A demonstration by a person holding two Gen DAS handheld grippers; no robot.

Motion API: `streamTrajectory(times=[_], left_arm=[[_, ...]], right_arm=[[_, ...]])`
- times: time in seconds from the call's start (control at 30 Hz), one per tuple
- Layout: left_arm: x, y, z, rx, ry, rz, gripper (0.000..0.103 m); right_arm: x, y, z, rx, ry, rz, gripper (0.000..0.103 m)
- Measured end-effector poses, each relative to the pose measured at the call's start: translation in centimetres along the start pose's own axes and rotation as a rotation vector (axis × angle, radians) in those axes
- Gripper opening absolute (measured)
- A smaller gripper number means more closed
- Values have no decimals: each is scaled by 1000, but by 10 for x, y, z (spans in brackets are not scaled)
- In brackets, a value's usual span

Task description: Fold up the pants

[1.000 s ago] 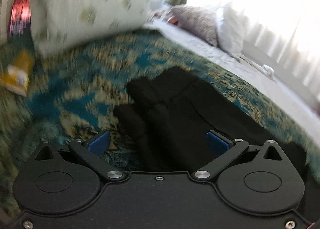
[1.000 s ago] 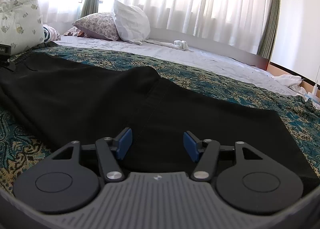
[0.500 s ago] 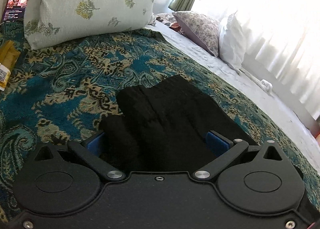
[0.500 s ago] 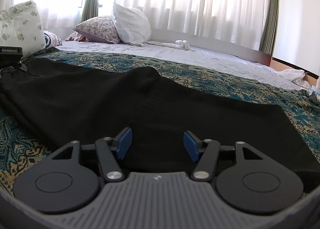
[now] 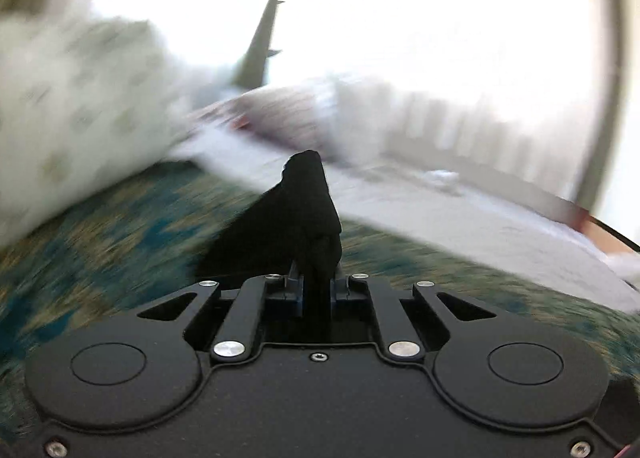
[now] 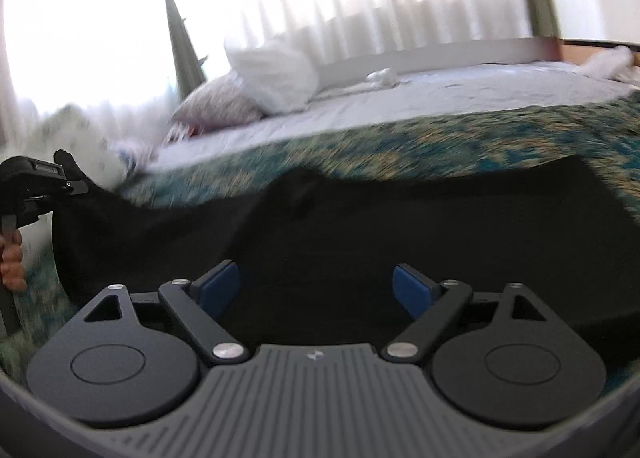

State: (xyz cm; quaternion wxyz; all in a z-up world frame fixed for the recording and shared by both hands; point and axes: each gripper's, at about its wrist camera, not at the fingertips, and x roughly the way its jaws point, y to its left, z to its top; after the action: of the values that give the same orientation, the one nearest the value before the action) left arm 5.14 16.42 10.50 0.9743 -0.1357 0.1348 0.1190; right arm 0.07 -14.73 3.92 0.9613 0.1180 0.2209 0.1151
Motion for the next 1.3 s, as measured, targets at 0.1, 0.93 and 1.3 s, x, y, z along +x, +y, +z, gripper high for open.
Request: streamTrajectory(times=[0.1,0.93,1.3], left_arm=[[-13,-67,2,95,-29,-129,10],[-83,-256,-143,515,316,-652,70],[-30,-141,-103,305,289,-249,36]], right_arm=[[-26,-34,15,34,-41,-73,93],[-95,-148,1,243,-99,-254,93],[4,-97,13,46,116,-254,93]])
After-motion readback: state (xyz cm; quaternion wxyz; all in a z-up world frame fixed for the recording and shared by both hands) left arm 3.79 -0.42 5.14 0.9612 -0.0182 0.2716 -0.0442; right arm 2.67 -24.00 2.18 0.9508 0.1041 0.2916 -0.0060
